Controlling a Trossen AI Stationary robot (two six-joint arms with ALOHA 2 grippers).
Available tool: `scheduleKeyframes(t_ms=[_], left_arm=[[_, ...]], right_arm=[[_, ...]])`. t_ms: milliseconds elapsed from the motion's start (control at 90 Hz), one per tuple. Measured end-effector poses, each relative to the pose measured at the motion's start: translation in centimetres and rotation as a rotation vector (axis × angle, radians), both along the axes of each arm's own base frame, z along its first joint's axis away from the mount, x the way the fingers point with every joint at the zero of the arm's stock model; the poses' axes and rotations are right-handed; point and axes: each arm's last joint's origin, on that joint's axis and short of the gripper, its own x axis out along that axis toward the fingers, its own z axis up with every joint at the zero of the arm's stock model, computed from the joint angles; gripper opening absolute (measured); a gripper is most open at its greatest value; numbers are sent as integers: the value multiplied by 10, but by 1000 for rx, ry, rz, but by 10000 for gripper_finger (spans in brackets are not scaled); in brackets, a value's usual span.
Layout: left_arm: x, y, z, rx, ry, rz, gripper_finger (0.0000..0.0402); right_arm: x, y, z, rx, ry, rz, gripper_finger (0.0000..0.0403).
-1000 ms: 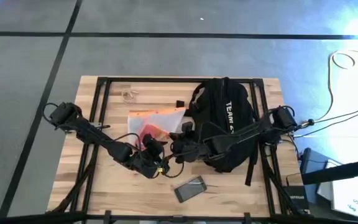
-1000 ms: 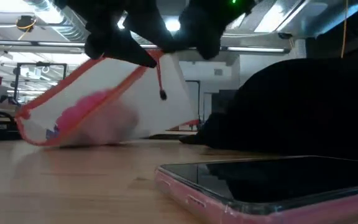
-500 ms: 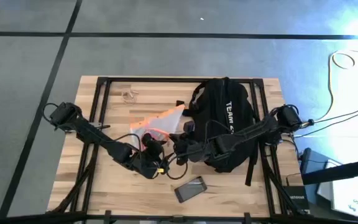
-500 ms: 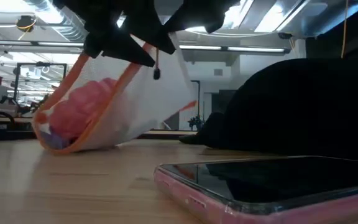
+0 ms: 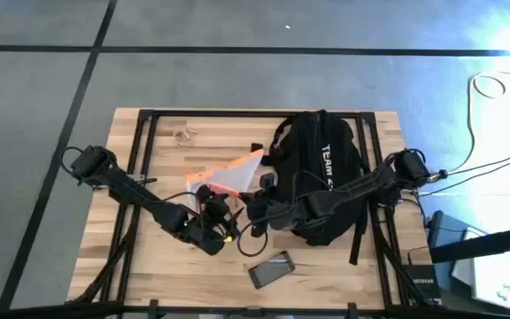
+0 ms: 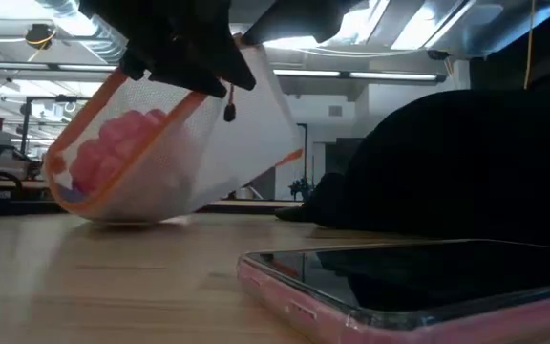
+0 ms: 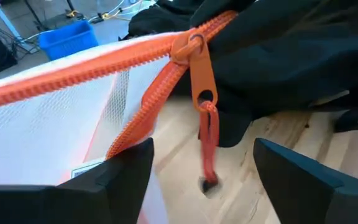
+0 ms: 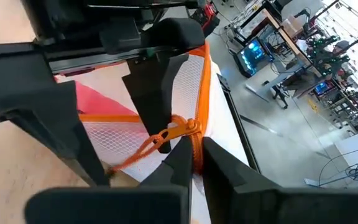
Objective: Unpack backpack
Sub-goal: Close the transparent white zip bag
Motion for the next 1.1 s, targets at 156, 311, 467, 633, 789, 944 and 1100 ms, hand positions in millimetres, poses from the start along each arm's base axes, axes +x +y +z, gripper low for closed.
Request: scheduleKeyframes(t_ms=[156, 311, 467, 633, 789, 944, 1100], left_arm=[[0, 1, 0, 24, 4, 9, 188], [0, 1, 0, 34, 3, 15, 100], [0, 1, 0, 46, 11, 11, 22], [0, 1, 0, 44, 5, 15, 9], [0, 1, 0, 47, 5, 17, 5], [0, 1, 0, 54, 12, 14, 2], [-3, -1, -1, 72, 46, -5, 2]], right_arm=[[0, 0, 0, 4, -3, 0, 3], [0, 1, 0, 9, -3, 9, 3], [0, 1, 0, 9, -3, 10, 3], [0, 1, 0, 10, -4, 10, 3], [0, 1, 0, 10, -4, 10, 3], [0, 0, -1, 6, 6, 9, 3], [-2, 0, -5, -17, 58, 12, 3]])
